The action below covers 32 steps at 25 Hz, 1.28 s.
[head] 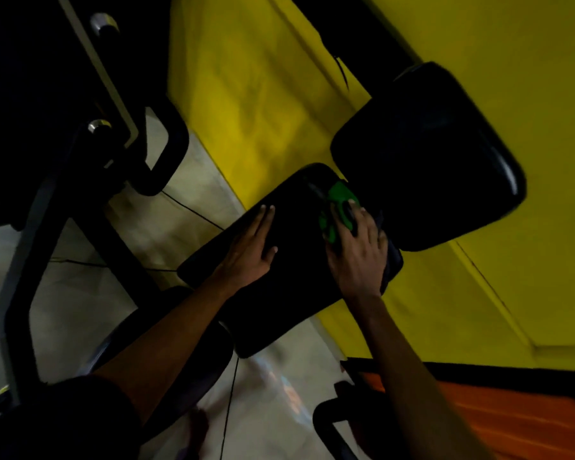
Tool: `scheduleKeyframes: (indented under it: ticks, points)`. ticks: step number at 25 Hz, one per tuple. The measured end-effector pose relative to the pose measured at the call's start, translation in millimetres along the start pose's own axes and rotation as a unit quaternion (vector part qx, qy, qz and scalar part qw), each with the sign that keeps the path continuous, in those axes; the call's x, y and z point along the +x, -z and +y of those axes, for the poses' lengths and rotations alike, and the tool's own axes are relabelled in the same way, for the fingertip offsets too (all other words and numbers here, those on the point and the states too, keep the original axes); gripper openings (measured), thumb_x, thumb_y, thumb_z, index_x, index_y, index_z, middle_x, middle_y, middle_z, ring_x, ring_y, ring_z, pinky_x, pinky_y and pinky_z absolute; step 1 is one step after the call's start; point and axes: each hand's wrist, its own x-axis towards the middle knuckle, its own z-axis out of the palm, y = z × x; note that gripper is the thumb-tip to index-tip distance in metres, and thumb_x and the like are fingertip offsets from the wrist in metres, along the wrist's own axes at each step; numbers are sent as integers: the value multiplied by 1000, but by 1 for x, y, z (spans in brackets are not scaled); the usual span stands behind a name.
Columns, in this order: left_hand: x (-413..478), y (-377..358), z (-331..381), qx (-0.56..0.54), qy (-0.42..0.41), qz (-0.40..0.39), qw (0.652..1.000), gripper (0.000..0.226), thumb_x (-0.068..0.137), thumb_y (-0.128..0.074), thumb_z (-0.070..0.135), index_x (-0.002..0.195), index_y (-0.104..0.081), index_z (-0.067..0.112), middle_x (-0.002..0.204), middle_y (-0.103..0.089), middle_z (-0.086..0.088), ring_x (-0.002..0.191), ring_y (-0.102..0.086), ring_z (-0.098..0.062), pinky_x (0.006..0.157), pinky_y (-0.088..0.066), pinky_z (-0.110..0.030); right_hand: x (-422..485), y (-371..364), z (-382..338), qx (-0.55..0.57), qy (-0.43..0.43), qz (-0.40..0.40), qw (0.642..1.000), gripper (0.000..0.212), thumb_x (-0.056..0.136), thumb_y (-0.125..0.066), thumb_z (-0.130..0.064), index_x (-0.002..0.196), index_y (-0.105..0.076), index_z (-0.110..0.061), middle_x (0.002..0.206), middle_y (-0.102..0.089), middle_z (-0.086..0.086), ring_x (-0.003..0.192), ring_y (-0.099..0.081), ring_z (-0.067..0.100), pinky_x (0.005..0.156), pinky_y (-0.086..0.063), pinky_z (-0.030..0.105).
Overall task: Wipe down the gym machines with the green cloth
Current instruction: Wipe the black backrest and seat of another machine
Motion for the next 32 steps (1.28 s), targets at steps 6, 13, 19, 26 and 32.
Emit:
scheduleKeyframes:
  ticks: [6,13,19,26,32]
  points:
    - [12,7,26,95,-61,-41,993,87,93,-56,35,159,0,26,167,6,-1,151,-15,-27,115,-28,-54,-51,-11,-15,65,-195,69,976,49,92,-64,-37,139,-56,-25,149,-45,10,142,-33,31,104,-39,61]
    - [13,10,15,109,-68,-84,988,97,90,-61,28,158,9,30,165,17,6,153,-9,-22,116,-27,-47,-35,-20,-30,118,-274,139,944,45,93,-56,-43,135,-62,-26,145,-35,7,137,-33,30,106,-31,55]
    - [-15,-3,-12,118,-23,-108,987,90,93,-58,29,158,5,29,167,7,2,153,-11,-23,119,-17,-46,-63,-37,-42,90,-224,102,965,54,91,-66,-35,143,-53,-27,157,-30,4,152,-15,25,118,-14,53]
    - [-84,-25,-83,120,105,-165,973,90,96,-56,34,158,8,24,166,5,-6,152,-9,-29,120,-10,-47,-43,-53,-47,23,-5,-14,1000,31,96,-60,-31,125,-66,-21,161,-33,5,148,-24,28,121,-3,50]
    - [-111,-50,-134,184,149,-213,948,109,85,-66,53,156,13,26,166,8,-11,152,-3,-33,120,-9,-49,-10,-89,-75,-1,208,-61,976,48,87,-60,-26,135,-61,-27,156,-42,6,144,-31,27,115,-13,50]
